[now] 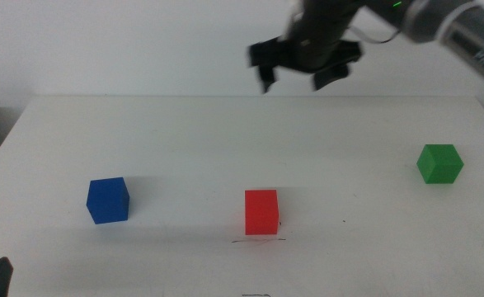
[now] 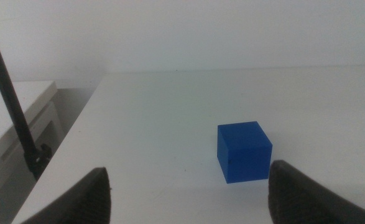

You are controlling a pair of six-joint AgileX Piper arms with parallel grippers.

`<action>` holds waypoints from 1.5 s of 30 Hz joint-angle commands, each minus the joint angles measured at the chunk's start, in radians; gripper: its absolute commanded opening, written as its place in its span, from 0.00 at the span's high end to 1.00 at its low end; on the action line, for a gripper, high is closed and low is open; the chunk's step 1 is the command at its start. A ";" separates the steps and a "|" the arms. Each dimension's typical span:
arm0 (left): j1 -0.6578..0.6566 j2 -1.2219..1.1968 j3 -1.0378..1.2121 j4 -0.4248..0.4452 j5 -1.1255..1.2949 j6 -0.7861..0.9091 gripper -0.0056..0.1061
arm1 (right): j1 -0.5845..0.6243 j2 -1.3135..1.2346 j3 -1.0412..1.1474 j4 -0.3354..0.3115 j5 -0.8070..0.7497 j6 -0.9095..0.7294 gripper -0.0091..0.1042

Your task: Stack red cubes first, then green, then blue cubes in a specific spot.

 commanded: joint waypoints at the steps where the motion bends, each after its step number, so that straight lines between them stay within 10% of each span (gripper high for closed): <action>1: -0.006 -0.022 0.000 -0.004 -0.084 -0.011 0.20 | -0.080 -0.081 -0.037 -0.017 0.054 -0.040 0.26; 18: -0.006 -0.022 0.000 -0.004 -0.084 -0.011 0.20 | -0.494 -0.099 -0.002 0.068 0.054 -0.212 0.26; 45: -0.006 -0.022 0.000 -0.004 -0.084 -0.011 0.20 | -0.545 -0.007 0.314 -0.026 0.046 -0.289 0.26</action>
